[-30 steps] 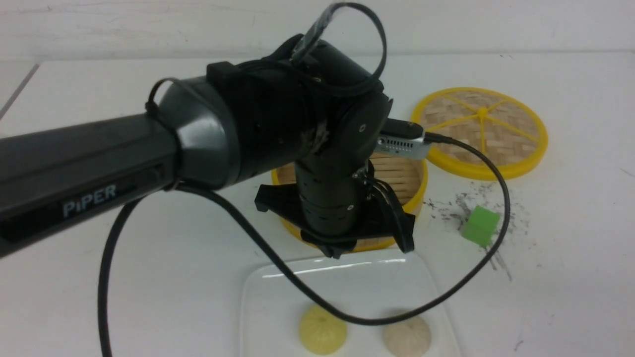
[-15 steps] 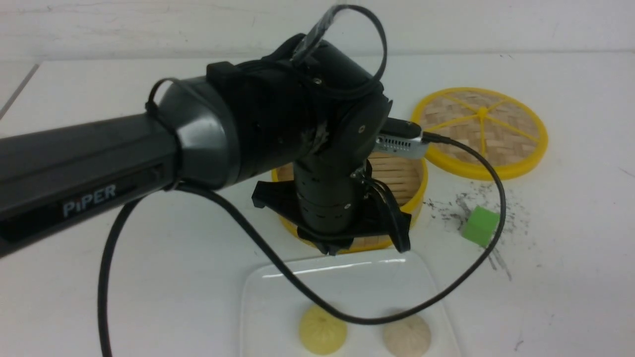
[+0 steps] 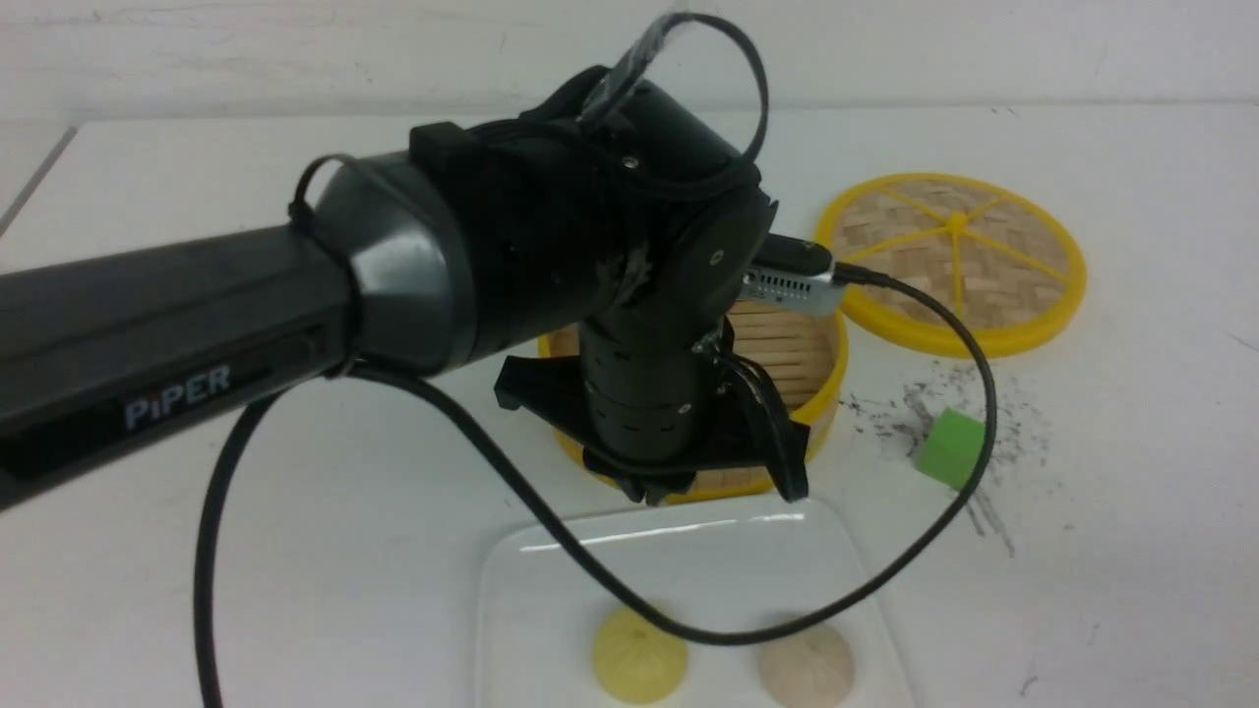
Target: Put the steamed buns into the plate on the white tablecloth.
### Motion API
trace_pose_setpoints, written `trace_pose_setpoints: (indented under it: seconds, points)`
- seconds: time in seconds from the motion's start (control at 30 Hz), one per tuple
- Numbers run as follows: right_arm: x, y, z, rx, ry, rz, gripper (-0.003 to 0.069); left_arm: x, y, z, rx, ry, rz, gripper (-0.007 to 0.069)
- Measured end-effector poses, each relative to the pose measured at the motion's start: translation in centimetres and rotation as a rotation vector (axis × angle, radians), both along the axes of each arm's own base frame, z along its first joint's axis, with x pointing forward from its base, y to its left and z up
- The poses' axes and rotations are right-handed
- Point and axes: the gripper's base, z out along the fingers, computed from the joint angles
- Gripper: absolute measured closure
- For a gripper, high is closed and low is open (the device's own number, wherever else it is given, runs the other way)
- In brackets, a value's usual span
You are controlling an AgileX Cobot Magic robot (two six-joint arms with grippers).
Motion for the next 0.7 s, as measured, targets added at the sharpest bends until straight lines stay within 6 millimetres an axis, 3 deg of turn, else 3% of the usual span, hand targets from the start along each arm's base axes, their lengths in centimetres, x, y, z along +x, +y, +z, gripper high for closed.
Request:
trace_pose_setpoints:
  seconds: [0.2,0.47,0.57,0.7]
  points:
    - [0.6,0.4,-1.4,0.011,-0.009,-0.077,0.0631,0.0,0.5,0.0,0.061,0.001,0.002,0.0574]
    - [1.5,0.0,-6.4,0.090,0.101,-0.339,0.0620,0.1,0.7,0.1,0.123,-0.014,-0.116,0.0573]
    - [1.9,-0.4,-8.2,0.091,0.145,-0.444,0.0616,-0.1,0.9,1.0,0.132,-0.032,-0.191,0.0573]
    - [2.2,-0.8,-10.6,0.076,0.206,-0.554,0.0612,-1.1,2.1,4.3,0.096,-0.105,-0.248,0.0573]
